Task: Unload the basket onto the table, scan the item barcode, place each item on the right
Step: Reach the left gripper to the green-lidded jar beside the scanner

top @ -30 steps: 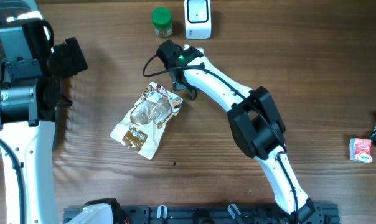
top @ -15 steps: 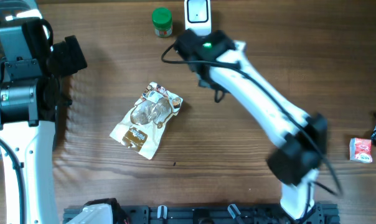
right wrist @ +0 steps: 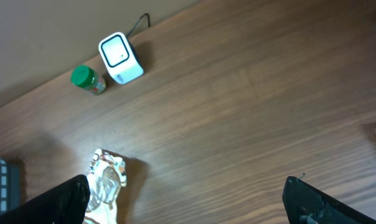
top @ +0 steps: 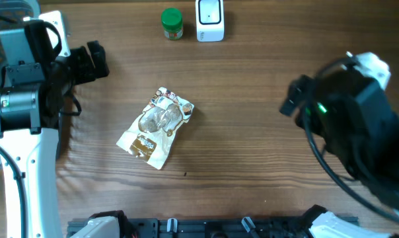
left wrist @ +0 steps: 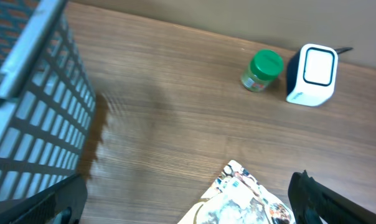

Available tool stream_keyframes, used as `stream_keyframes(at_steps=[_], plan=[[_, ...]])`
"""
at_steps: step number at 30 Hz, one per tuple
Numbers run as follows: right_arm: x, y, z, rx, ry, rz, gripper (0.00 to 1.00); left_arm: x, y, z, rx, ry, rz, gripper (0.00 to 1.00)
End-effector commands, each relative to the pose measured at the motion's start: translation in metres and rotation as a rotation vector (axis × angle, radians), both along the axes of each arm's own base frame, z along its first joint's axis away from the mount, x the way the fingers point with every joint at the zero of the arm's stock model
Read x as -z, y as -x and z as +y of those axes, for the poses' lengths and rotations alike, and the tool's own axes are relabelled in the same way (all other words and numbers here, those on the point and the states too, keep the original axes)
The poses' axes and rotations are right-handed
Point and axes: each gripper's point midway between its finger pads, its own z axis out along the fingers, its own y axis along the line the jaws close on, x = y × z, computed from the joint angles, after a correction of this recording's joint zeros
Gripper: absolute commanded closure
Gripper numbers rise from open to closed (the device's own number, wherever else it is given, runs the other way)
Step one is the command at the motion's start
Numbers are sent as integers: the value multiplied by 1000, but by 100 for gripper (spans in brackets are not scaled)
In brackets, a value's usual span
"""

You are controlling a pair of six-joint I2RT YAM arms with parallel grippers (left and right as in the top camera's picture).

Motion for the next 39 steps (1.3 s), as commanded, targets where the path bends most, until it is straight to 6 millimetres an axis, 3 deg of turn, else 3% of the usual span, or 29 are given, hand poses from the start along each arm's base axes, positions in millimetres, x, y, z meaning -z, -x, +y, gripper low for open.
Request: stream_keyframes(at_steps=[1,4,11,18,23,25,27,32,37,39], plan=[[3,19,-24,55,-11,-41,0,-6,7,-50,227,116,-9,0],[11,27,-33,86,-12,-41,0,-2,12,-94,384,125,7,0],[22,19,-35,123,43,-20,0,22,44,-146,498,-9,131,0],[29,-1,-30,154,132,-4,0,57,36,-162,424,30,264,0],[42,-18,-20,158,189,41,0,58,30,-161,354,25,248,0],[46,-22,-16,157,200,52,0,61,14,-166,353,30,209,0],[49,-28,-12,156,205,58,0,73,-19,-166,322,15,154,0],[52,-31,-9,142,227,69,0,113,-101,-141,236,-24,77,0],[52,-32,-9,140,225,65,0,136,-160,-117,223,-62,-30,0],[51,-33,-8,141,221,61,0,150,-175,-120,260,-51,-49,0]])
